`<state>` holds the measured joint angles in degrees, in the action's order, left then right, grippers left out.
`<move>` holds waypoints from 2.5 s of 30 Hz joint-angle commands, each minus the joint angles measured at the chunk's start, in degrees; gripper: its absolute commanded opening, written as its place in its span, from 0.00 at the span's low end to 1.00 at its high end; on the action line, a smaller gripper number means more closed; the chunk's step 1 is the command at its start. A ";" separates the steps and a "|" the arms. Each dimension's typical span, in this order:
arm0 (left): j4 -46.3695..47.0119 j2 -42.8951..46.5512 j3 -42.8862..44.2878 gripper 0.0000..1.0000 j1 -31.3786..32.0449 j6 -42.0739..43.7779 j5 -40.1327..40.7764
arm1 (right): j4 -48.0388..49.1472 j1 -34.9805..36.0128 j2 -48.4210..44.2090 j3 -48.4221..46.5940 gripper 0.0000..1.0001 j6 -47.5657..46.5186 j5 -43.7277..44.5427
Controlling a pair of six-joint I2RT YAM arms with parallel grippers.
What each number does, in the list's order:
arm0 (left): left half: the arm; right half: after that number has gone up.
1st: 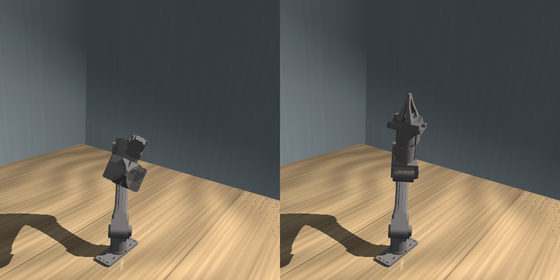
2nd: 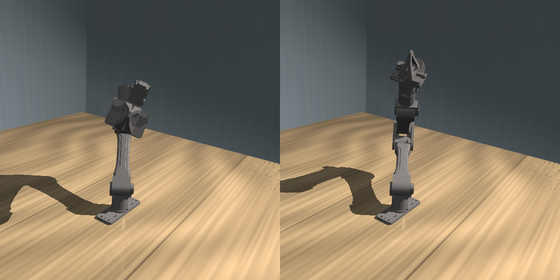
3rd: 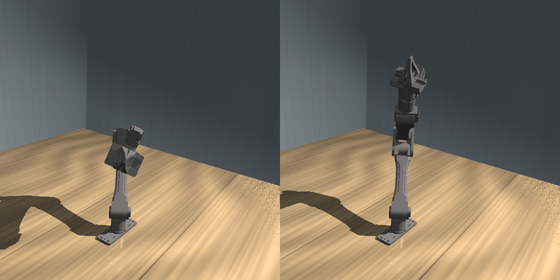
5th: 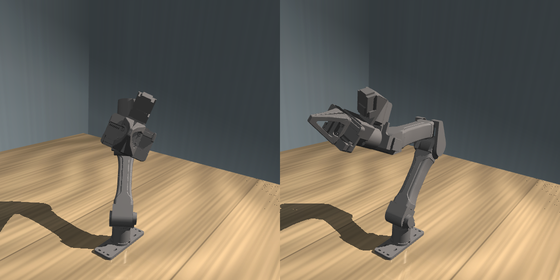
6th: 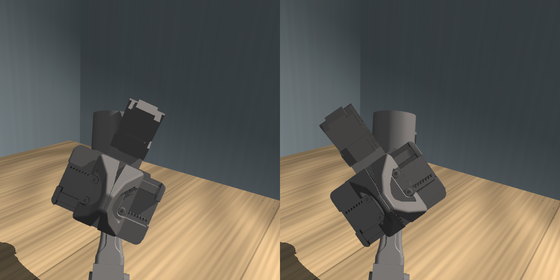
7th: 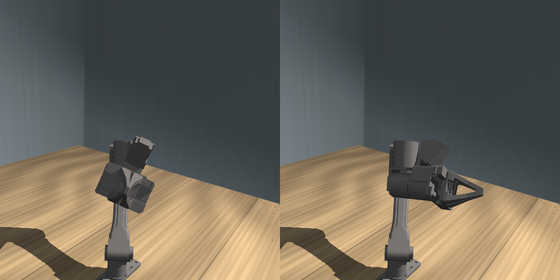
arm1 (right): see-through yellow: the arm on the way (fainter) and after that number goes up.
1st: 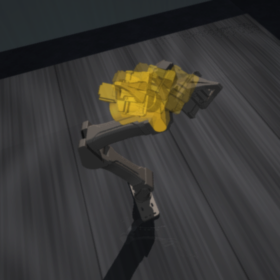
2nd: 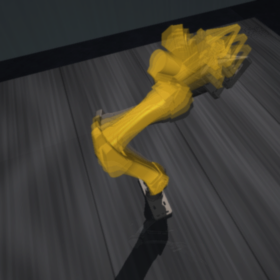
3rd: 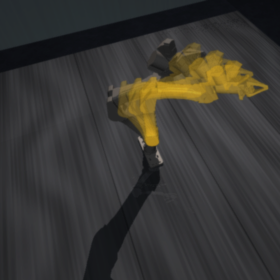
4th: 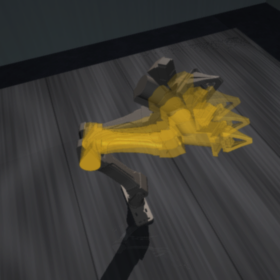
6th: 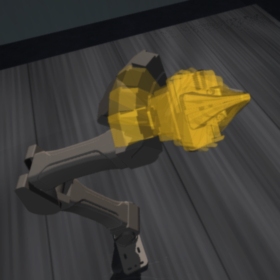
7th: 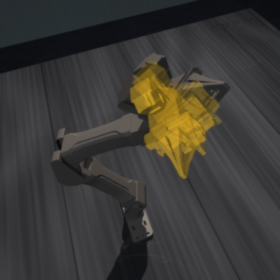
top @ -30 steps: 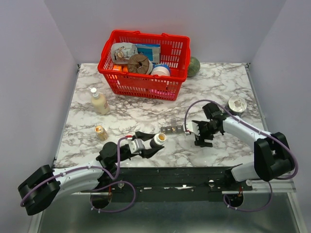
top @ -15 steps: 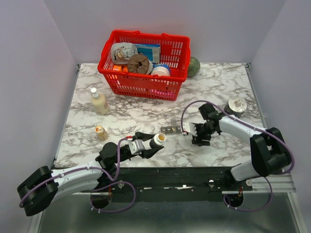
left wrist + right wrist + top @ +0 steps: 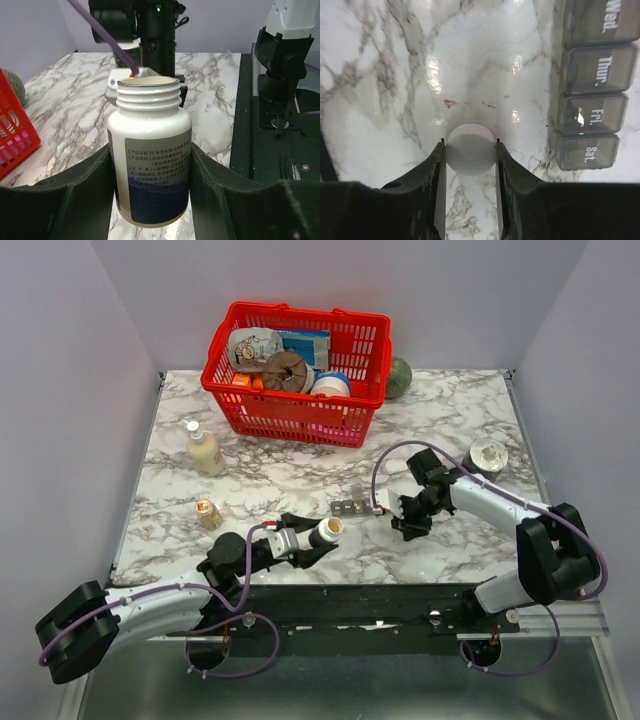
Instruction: Sort the pills into containers
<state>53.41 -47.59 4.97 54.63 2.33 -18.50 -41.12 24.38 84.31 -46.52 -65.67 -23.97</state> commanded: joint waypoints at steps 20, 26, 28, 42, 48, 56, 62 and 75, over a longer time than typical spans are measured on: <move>-5.06 -9.01 11.55 0.00 0.83 -5.40 -12.35 | -20.31 11.56 -11.89 -28.70 0.19 5.02 -35.27; -7.52 -8.13 11.20 0.00 0.92 -6.81 -11.65 | -21.37 14.99 -11.80 -29.41 0.19 5.29 -34.75; -9.01 -7.87 11.46 0.00 0.92 -7.07 -11.56 | -21.37 15.87 -11.63 -29.76 0.19 5.55 -33.96; -11.92 -6.99 13.22 0.00 0.92 -7.86 -11.56 | -17.68 19.65 -7.76 -30.47 0.19 9.33 -25.70; -11.40 -6.37 12.96 0.00 0.92 -8.30 -12.00 | -16.01 20.53 -7.85 -30.29 0.19 10.47 -23.06; -10.87 -4.44 11.82 0.00 0.91 -8.74 -11.29 | -15.74 20.62 -8.29 -30.21 0.19 11.35 -20.33; -10.34 -4.26 11.64 0.00 0.92 -8.92 -11.20 | -15.30 20.53 -8.29 -29.85 0.19 12.05 -19.89; -9.99 -4.61 12.08 0.00 0.92 -9.18 -12.35 | -16.09 20.53 -5.92 -31.70 0.19 13.20 -20.15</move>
<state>36.88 -53.56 16.05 54.85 -7.05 -27.49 -58.59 44.69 76.42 -76.90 -52.49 -47.18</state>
